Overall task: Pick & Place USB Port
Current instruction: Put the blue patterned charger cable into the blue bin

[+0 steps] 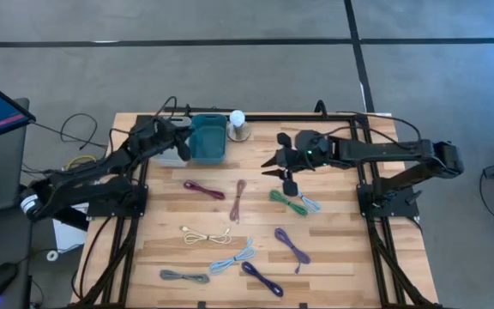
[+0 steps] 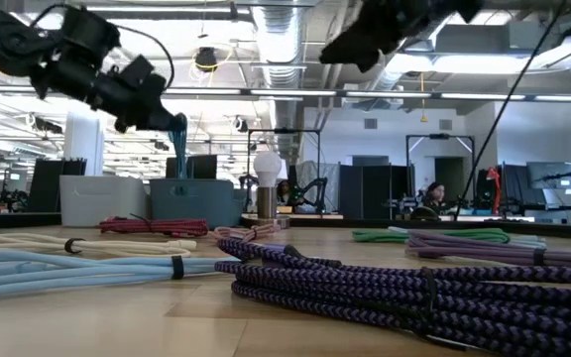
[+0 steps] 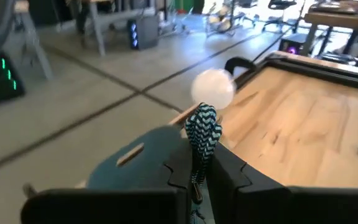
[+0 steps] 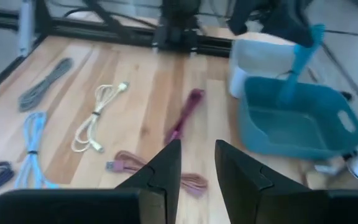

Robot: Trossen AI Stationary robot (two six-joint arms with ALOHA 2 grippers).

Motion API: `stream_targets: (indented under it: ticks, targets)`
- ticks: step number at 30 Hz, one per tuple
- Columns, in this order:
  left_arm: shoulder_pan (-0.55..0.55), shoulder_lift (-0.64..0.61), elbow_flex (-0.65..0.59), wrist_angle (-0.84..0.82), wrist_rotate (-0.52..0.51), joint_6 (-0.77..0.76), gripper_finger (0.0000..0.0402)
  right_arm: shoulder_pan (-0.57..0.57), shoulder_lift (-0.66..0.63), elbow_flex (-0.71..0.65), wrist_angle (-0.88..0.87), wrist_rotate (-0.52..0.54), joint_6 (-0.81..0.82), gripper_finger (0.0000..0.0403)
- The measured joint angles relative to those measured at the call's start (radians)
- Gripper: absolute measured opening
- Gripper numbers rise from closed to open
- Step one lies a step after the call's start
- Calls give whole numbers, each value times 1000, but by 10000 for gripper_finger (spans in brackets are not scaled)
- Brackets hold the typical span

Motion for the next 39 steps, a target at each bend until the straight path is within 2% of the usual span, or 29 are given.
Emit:
stream_targets:
  ticks: [4, 12, 17, 23, 27, 32, 39]
  targets:
    - [39, 113, 0, 86, 87, -83, 24, -3, -71, -100, 53, 57, 35, 91]
    - [40, 327, 3, 251, 105, -123, 26, -2, -174, -181, 65, 126, 66, 91]
    - [40, 402, 0, 374, 100, -174, 90, -2, -207, -188, 63, 126, 69, 91]
    - [40, 411, 0, 394, 94, -174, 169, -7, -212, -188, 56, 127, 66, 91]
    - [40, 387, 0, 437, 60, -146, 201, -22, -212, -188, 39, 127, 66, 91]
    - [40, 323, 28, 485, 63, -144, 214, -36, -212, -188, 32, 127, 66, 91]
    - [12, 223, 68, 486, 185, -179, 205, -36, -212, -188, 31, 127, 66, 91]
